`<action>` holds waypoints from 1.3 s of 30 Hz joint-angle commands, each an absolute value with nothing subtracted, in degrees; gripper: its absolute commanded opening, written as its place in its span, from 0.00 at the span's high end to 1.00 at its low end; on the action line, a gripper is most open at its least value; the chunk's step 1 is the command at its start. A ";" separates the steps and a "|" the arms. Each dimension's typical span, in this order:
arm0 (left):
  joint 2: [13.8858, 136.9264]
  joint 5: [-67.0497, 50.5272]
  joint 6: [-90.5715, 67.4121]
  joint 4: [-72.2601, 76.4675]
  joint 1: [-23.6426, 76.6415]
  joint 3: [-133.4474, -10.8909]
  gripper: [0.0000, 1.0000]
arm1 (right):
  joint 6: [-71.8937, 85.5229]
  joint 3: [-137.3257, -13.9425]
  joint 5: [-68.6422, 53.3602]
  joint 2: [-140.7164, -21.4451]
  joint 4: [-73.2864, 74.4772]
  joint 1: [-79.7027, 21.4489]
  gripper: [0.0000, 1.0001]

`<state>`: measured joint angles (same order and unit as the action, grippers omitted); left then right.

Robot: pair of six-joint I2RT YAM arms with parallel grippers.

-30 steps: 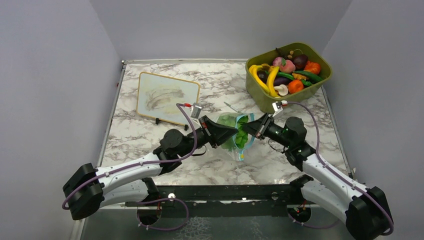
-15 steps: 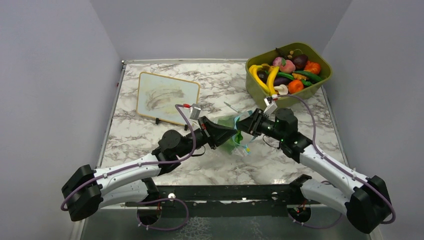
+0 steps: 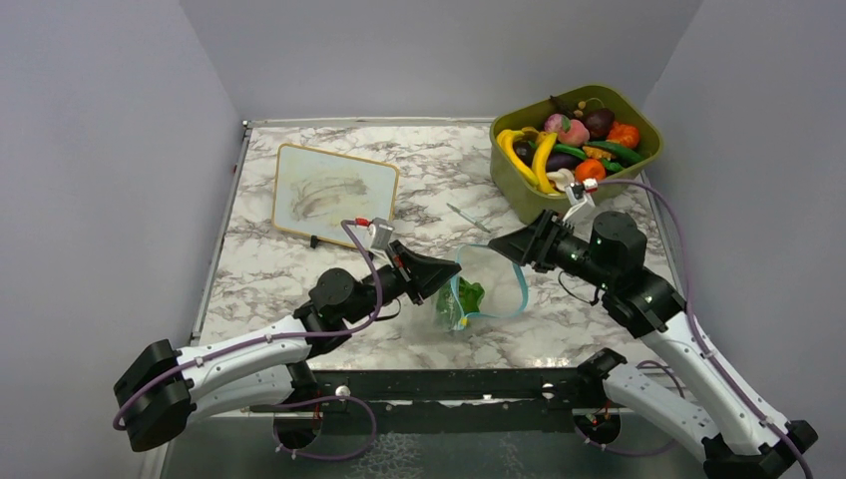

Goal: Place the food in the zip-top bag and seal the zipper
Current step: Place the fake vegetable in the zipper food storage bag, then adjust the zipper food storage bag at the center of the board.

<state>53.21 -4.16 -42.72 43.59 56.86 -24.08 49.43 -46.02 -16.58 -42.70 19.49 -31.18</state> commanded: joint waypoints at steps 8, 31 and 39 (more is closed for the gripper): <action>50.78 -2.12 -41.40 43.62 56.95 -22.65 1.00 | 60.85 -56.30 4.91 -39.05 54.77 -31.40 0.48; 50.51 -2.07 -39.48 40.57 56.95 -24.12 1.00 | 59.10 -41.68 -10.01 -39.14 38.61 -31.42 0.60; 49.16 -1.35 -32.88 34.42 56.95 -27.50 1.00 | 56.68 -42.79 -9.53 -39.60 32.16 -31.42 0.99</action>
